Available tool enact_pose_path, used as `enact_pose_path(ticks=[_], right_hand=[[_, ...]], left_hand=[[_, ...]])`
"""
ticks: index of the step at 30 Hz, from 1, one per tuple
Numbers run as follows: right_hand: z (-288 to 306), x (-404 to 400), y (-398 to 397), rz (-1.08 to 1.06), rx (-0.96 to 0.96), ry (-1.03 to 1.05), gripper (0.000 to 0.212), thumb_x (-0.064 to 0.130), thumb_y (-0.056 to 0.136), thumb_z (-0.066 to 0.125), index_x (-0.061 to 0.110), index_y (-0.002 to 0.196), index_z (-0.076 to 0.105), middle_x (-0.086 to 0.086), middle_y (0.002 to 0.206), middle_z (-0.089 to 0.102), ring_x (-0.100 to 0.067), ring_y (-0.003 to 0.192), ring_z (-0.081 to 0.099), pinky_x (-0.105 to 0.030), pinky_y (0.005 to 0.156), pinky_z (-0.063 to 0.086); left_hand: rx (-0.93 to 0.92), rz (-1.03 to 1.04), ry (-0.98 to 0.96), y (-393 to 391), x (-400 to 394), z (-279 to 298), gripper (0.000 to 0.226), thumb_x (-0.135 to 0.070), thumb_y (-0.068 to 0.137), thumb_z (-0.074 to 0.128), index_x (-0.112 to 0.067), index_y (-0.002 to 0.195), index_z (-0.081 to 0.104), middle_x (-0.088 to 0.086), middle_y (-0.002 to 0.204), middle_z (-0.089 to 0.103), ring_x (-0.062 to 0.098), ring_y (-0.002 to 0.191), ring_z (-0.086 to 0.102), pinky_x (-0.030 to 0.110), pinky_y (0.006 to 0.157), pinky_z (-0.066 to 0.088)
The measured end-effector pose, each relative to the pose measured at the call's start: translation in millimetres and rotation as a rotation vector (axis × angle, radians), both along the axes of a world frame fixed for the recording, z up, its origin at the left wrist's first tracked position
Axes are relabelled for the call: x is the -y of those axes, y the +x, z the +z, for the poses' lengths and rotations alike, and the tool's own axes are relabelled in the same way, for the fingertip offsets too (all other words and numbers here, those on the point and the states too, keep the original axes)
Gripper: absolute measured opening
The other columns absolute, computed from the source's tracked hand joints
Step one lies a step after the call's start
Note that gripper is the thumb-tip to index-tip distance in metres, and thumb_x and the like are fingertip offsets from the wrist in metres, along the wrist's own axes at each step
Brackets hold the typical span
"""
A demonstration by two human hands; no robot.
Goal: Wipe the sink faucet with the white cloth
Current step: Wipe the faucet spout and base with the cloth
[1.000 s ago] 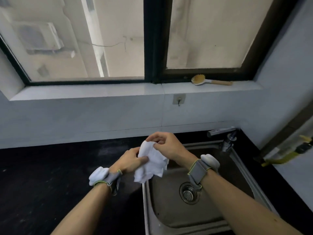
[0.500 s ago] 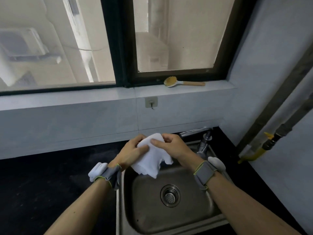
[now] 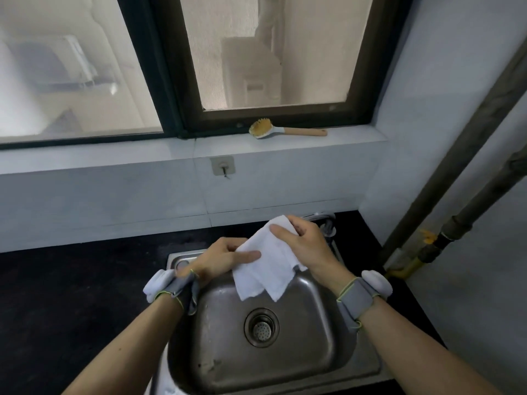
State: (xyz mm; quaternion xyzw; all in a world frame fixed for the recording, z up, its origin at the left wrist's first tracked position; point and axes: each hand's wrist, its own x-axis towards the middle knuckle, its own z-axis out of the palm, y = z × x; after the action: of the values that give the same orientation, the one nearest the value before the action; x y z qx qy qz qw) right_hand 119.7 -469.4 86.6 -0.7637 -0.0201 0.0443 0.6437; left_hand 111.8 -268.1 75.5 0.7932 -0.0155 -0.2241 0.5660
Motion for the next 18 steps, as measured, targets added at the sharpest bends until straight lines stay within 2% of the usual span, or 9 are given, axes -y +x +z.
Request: enact_pose_path(ticks=[3, 5, 7, 10, 12, 15, 18], right_hand=[[-1.7, 9.0, 2.2, -0.012, 0.025, -0.018, 0.022, 0.035, 0.077, 0.074, 0.019, 0.092, 0.070, -0.001, 0.092, 0.074, -0.024, 0.091, 0.069, -0.043, 0.078, 0.057], [-1.7, 16.7, 3.0, -0.016, 0.027, 0.010, 0.020, 0.030, 0.077, 0.077, 0.020, 0.093, 0.071, 0.002, 0.094, 0.073, -0.017, 0.088, 0.068, -0.036, 0.075, 0.058], [-0.9, 24.1, 3.7, -0.030, 0.012, 0.073, 0.015, 0.025, 0.077, 0.079, 0.020, 0.089, 0.071, 0.003, 0.091, 0.073, -0.014, 0.084, 0.068, -0.032, 0.073, 0.057], [2.3, 34.8, 5.9, -0.031, -0.063, 0.202, 0.017, 0.023, 0.078, 0.078, 0.013, 0.091, 0.072, -0.002, 0.092, 0.075, -0.018, 0.086, 0.069, -0.043, 0.080, 0.057], [2.6, 40.9, 9.4, -0.032, -0.126, 0.284, 0.022, 0.024, 0.078, 0.077, 0.009, 0.095, 0.071, -0.009, 0.096, 0.074, -0.023, 0.088, 0.069, -0.047, 0.085, 0.055], [0.3, 45.2, 14.1, -0.088, -0.187, 0.349, 0.023, 0.023, 0.080, 0.076, 0.006, 0.095, 0.072, -0.011, 0.096, 0.074, -0.026, 0.090, 0.069, -0.046, 0.085, 0.055], [-2.0, 47.7, 18.1, -0.133, -0.229, 0.382, 0.017, 0.023, 0.079, 0.077, 0.009, 0.088, 0.074, -0.008, 0.092, 0.075, -0.026, 0.089, 0.069, -0.042, 0.081, 0.055]], left_hand=[[0.007, -0.037, -0.038, 0.2, 15.0, 2.2, 0.024, -0.019, 0.087, 0.071, 0.000, 0.103, 0.068, 0.009, 0.092, 0.070, 0.015, 0.083, 0.065, 0.029, 0.076, 0.052], [0.016, -0.042, -0.072, 0.1, 27.0, 5.5, 0.022, -0.011, 0.089, 0.067, 0.003, 0.105, 0.065, 0.008, 0.092, 0.068, 0.013, 0.081, 0.064, 0.021, 0.070, 0.052], [0.017, -0.024, -0.124, 0.1, 36.3, 10.1, 0.020, -0.005, 0.089, 0.064, 0.005, 0.106, 0.064, 0.008, 0.092, 0.068, 0.014, 0.083, 0.065, 0.020, 0.069, 0.053], [-0.014, 0.012, -0.221, 1.4, 45.8, 14.8, 0.022, -0.008, 0.086, 0.066, 0.001, 0.106, 0.066, 0.010, 0.096, 0.072, 0.019, 0.088, 0.069, 0.028, 0.077, 0.055], [-0.029, 0.048, -0.267, 1.0, 50.6, 17.3, 0.019, -0.008, 0.085, 0.067, -0.004, 0.103, 0.068, 0.009, 0.096, 0.072, 0.020, 0.087, 0.069, 0.028, 0.074, 0.054], [-0.016, 0.170, -0.288, 1.6, 53.2, 18.0, 0.020, -0.010, 0.083, 0.072, -0.009, 0.102, 0.067, 0.004, 0.091, 0.073, 0.017, 0.081, 0.069, 0.022, 0.062, 0.053], [0.029, 0.261, -0.281, 4.4, 49.9, 17.4, 0.025, -0.014, 0.082, 0.074, -0.009, 0.106, 0.067, 0.006, 0.094, 0.072, 0.018, 0.082, 0.069, 0.028, 0.069, 0.054]])
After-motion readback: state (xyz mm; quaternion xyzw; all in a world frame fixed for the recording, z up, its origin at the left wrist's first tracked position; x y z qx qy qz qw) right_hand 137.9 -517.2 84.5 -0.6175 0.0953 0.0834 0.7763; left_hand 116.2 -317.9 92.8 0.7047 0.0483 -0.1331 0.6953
